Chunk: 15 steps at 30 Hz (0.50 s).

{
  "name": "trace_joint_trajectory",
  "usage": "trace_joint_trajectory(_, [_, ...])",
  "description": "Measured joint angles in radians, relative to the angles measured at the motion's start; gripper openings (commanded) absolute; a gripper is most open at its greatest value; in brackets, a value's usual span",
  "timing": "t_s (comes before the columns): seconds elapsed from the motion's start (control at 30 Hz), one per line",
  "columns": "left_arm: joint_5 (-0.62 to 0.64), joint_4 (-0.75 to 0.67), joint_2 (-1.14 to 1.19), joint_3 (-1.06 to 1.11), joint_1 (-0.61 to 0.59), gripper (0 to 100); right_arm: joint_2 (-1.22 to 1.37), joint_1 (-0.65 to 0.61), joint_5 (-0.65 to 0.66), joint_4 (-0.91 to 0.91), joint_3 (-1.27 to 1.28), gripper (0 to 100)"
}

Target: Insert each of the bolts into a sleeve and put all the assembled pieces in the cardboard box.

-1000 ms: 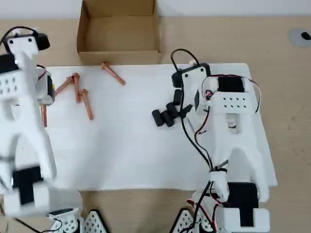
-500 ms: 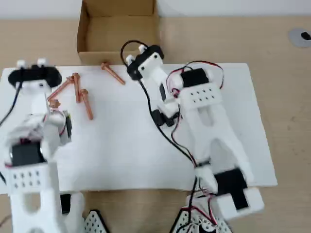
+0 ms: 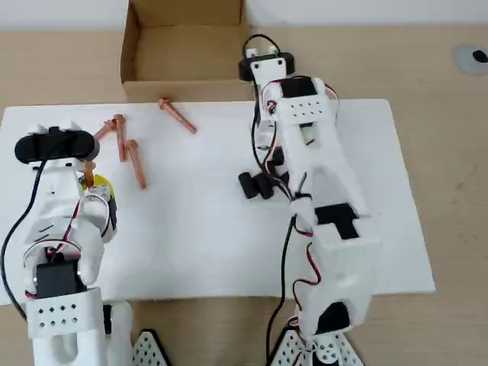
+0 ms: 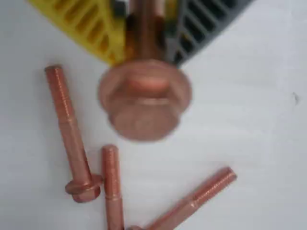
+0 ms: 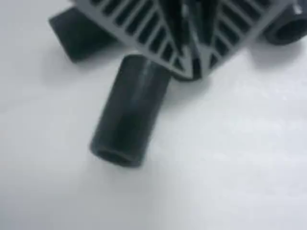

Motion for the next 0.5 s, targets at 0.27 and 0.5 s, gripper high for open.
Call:
trace_joint_trajectory(0.27, [0.0,-0.003,-0.018,0.028,0.0,1,0.005,0.06,-0.032,0.052,-0.021,3.7])
trace_joint_trajectory(0.5, [0.084,-0.003,-0.018,0.028,0.0,1,0.1,0.075,-0.011,0.072,-0.026,15.7])
